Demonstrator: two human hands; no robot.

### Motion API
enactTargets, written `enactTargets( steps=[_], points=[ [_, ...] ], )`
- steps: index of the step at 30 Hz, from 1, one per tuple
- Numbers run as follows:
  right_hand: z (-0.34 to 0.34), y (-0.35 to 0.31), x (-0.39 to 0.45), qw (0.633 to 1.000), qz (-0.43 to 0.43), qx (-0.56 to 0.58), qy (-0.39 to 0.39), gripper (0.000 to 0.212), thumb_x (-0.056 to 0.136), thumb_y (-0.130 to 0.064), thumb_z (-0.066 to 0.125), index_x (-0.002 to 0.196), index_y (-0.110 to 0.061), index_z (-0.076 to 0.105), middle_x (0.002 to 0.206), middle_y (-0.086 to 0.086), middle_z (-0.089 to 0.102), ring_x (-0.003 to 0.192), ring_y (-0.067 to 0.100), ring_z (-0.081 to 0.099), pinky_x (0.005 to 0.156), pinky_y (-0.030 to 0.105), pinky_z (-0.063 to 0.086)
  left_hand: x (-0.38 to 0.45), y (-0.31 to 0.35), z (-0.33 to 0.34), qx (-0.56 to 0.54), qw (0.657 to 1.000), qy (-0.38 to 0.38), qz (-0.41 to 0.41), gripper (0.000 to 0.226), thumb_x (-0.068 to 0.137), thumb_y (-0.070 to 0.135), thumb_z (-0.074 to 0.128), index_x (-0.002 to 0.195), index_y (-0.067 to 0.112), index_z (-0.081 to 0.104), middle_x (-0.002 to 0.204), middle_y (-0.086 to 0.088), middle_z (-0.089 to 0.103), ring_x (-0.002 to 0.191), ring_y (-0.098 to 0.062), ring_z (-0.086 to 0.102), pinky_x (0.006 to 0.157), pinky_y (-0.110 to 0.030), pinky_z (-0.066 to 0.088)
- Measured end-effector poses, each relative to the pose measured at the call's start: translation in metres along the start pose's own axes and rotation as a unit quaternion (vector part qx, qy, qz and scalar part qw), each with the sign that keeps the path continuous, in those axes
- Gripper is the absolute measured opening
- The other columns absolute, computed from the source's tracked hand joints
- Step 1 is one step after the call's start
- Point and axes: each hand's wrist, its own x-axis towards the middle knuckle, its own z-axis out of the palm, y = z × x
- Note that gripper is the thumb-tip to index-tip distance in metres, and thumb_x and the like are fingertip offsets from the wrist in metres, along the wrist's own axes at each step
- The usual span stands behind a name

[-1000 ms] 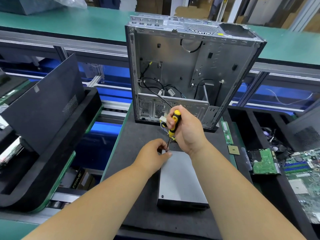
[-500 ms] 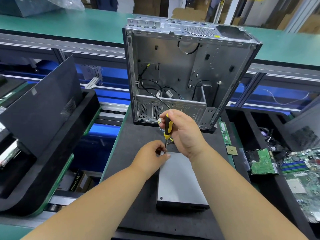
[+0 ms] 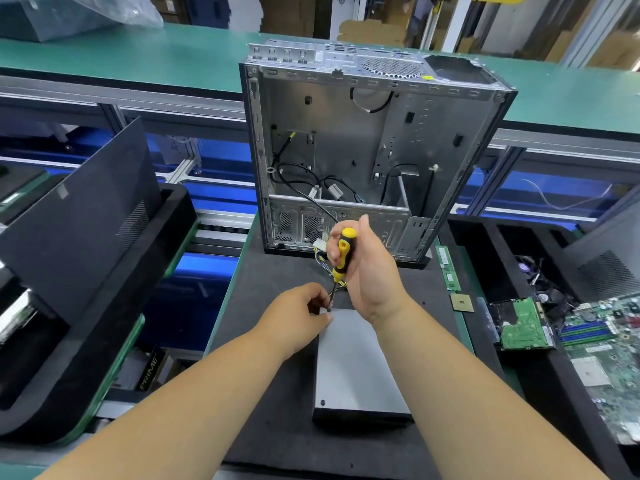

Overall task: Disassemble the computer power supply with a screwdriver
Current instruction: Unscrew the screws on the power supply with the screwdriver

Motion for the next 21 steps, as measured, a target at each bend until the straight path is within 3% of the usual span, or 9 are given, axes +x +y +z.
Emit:
enactTargets(
  steps=[4,9,14,18,21],
  points=[
    [-0.002,0.000,-0.002,0.998,-0.023,-0.062,-0.015,0.022,0.107,-0.025,0.036,0.088,-0.017,0.043,0.075,-0.006,0.056,0.062,0.010,0.045,0.061,0.023,0.037,0.001,-0.001,0.000,-0.006,1.000,-0.010,0.002,0.019,0.081,0.023,0.068,0.080,0.037,0.056,0.080,0.012,0.063,0.075,-0.009,0.058,0.065,-0.018,0.045],
    [-0.005,-0.007,0.002,1.000,0.007,0.003,0.010,0.026,0.105,-0.017,0.041,0.087,-0.011,0.059,0.082,0.002,0.057,0.070,0.016,0.054,0.073,0.028,0.050,0.004,-0.002,0.001,0.011,1.000,-0.004,0.007,0.017,0.082,0.025,0.068,0.080,0.036,0.056,0.080,0.013,0.062,0.074,-0.006,0.058,0.063,-0.018,0.043],
    [-0.002,0.000,0.004,1.000,-0.004,-0.002,0.023,0.033,0.106,-0.024,0.041,0.089,-0.011,0.065,0.079,0.002,0.059,0.071,0.017,0.055,0.079,0.035,0.046,0.006,-0.001,0.003,0.034,0.999,0.007,0.021,0.015,0.084,0.030,0.069,0.081,0.034,0.055,0.080,0.012,0.061,0.074,-0.005,0.056,0.060,-0.018,0.039],
    [0.005,0.003,0.003,0.999,-0.032,-0.033,0.021,0.027,0.103,-0.029,0.037,0.093,-0.018,0.059,0.072,0.001,0.059,0.066,0.014,0.054,0.072,0.030,0.048,0.007,-0.002,0.002,0.062,0.997,0.006,0.048,0.016,0.088,0.029,0.068,0.082,0.033,0.054,0.086,0.011,0.061,0.078,-0.008,0.056,0.062,-0.018,0.039],
    [0.008,0.006,0.003,0.998,-0.028,-0.028,0.046,0.029,0.105,-0.022,0.031,0.092,-0.016,0.056,0.063,0.001,0.053,0.059,0.015,0.046,0.063,0.027,0.041,0.007,-0.002,0.000,0.089,0.994,0.006,0.066,0.013,0.090,0.031,0.066,0.084,0.031,0.055,0.087,0.009,0.061,0.080,-0.010,0.056,0.061,-0.019,0.037]
  ],
)
